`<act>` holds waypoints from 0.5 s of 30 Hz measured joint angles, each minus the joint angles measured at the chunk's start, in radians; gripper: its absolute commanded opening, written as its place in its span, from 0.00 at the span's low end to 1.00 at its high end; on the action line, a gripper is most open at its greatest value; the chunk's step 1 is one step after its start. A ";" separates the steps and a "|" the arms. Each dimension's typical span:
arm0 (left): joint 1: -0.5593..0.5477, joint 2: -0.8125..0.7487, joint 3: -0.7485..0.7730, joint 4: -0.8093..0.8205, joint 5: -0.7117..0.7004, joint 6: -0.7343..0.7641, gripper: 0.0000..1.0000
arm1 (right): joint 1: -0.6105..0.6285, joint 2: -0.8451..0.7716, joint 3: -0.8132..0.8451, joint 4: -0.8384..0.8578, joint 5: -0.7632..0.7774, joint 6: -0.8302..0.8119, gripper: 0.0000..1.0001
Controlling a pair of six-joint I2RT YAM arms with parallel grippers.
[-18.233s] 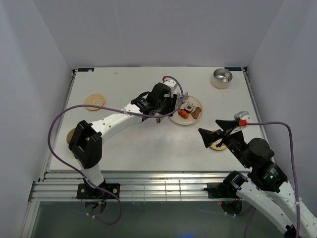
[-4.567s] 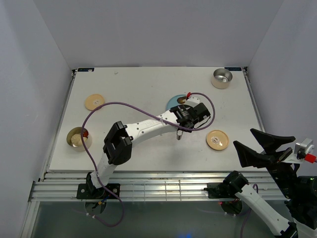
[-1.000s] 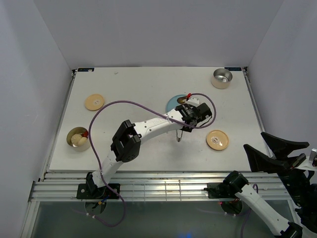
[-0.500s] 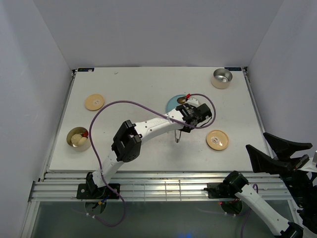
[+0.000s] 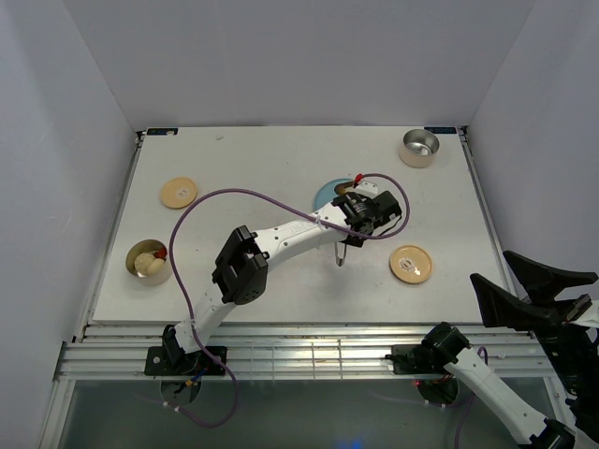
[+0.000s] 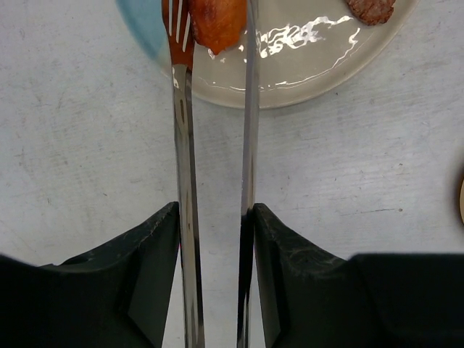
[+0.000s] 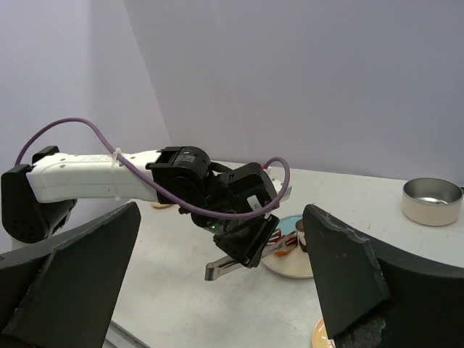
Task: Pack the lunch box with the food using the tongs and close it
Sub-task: Pick up the fake food from the plate.
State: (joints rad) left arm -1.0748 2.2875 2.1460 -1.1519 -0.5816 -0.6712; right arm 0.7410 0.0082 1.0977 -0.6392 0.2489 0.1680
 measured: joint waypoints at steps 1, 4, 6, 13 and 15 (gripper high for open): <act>0.000 0.000 0.000 0.001 0.000 0.000 0.52 | 0.000 0.000 0.001 0.000 0.003 0.000 0.99; 0.000 0.000 0.000 0.001 0.002 0.000 0.49 | 0.000 0.000 0.002 -0.002 0.008 -0.001 0.99; 0.000 0.000 0.000 0.001 0.003 0.000 0.47 | 0.000 0.000 0.002 -0.004 0.010 -0.001 0.99; 0.000 0.000 -0.011 0.001 0.004 0.001 0.36 | 0.000 0.000 0.007 -0.010 0.011 -0.004 0.99; 0.000 0.000 -0.019 0.001 0.005 0.001 0.32 | 0.000 0.000 0.007 -0.010 0.011 -0.004 0.99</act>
State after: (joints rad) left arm -1.0752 2.2871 2.1269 -1.1507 -0.5770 -0.6704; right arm 0.7410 0.0078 1.1046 -0.6495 0.2600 0.1642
